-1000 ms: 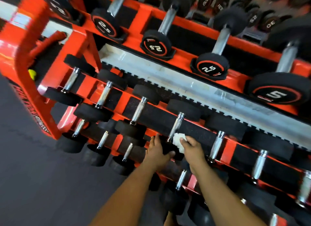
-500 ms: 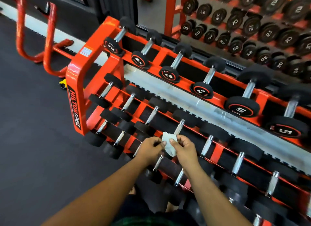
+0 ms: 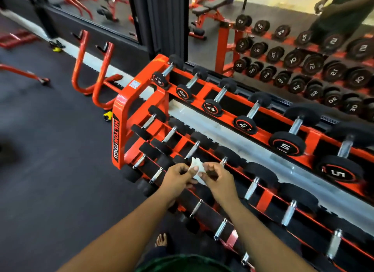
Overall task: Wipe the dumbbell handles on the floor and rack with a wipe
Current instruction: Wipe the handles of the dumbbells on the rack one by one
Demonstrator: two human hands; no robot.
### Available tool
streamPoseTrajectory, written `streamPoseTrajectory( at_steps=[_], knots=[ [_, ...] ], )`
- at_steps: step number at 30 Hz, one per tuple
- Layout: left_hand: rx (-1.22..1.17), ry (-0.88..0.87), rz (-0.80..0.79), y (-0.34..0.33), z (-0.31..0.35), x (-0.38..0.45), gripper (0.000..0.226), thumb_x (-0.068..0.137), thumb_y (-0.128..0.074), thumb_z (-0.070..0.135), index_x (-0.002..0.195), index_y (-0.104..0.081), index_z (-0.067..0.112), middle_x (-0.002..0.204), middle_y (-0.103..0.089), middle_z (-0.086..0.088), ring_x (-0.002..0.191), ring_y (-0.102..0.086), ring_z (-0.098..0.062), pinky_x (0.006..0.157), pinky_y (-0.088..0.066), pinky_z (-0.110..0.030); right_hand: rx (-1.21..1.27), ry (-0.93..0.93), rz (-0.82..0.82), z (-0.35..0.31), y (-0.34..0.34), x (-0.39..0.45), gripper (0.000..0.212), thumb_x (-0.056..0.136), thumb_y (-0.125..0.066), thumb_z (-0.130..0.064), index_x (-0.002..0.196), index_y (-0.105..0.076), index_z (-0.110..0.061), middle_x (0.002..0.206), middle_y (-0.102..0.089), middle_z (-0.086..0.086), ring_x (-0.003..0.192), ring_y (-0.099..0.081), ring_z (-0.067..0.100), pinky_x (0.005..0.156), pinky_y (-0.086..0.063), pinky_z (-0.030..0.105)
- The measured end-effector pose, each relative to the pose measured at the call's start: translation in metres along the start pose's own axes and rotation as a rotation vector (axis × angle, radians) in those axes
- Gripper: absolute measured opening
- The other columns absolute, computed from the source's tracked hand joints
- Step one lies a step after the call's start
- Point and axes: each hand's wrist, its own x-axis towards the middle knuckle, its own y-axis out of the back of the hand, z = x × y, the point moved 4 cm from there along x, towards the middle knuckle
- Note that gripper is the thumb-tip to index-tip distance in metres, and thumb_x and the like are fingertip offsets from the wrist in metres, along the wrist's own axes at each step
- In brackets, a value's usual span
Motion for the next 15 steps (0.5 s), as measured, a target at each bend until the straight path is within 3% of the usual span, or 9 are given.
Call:
streamPoseTrajectory(
  at_steps=[4,7,11,13,15],
  knots=[
    [-0.015,0.001,0.033,-0.007,-0.001,-0.020,0.039,0.084,-0.080,0.035,0.085,-0.055,0.006,0.085,-0.070,-0.031,0.069,-0.073,-0.025,0.056,-0.053,-0.030,0.054,0.021,0.038,0.003,0.017,-0.011,0.013,0.092,-0.073,-0.022,0.103,-0.073,-0.028,0.094,-0.075,-0.013,0.089,-0.069,-0.001,0.083,-0.060,0.031],
    [-0.017,-0.023,0.038,-0.009,-0.001,-0.034,0.043,0.081,-0.083,0.037,0.083,-0.052,0.006,0.078,-0.064,-0.030,0.060,-0.068,-0.020,0.054,-0.049,-0.031,0.306,-0.123,0.100,0.003,0.027,-0.016,0.008,0.095,-0.067,-0.021,0.098,-0.070,-0.027,0.096,-0.074,0.000,0.092,-0.072,0.019,0.077,-0.062,0.046],
    [0.014,-0.006,0.065,-0.004,-0.006,-0.046,0.034,0.096,-0.071,0.032,0.088,-0.051,0.006,0.080,-0.067,-0.021,0.067,-0.069,-0.023,0.065,-0.051,-0.040,0.688,-0.449,0.102,-0.004,0.024,-0.023,0.012,0.099,-0.054,-0.013,0.100,-0.065,-0.015,0.104,-0.073,0.013,0.097,-0.072,0.030,0.061,-0.061,0.038],
    [-0.002,-0.001,0.112,-0.001,-0.005,-0.052,0.026,0.101,-0.063,0.031,0.093,-0.057,0.007,0.083,-0.071,-0.019,0.075,-0.069,-0.027,0.068,-0.052,-0.041,0.711,-0.491,0.033,-0.010,0.022,-0.026,0.017,0.100,-0.048,-0.011,0.101,-0.065,-0.014,0.102,-0.075,0.014,0.093,-0.073,0.030,0.060,-0.059,0.037],
    [-0.034,-0.016,0.163,0.002,0.001,-0.056,0.021,0.105,-0.056,0.026,0.095,-0.060,0.009,0.084,-0.071,-0.018,0.072,-0.068,-0.020,0.061,-0.054,-0.031,0.668,-0.481,-0.002,-0.014,0.023,-0.030,0.021,0.102,-0.044,-0.010,0.104,-0.064,-0.010,0.097,-0.075,0.015,0.083,-0.073,0.029,0.063,-0.061,0.042]
  ],
)
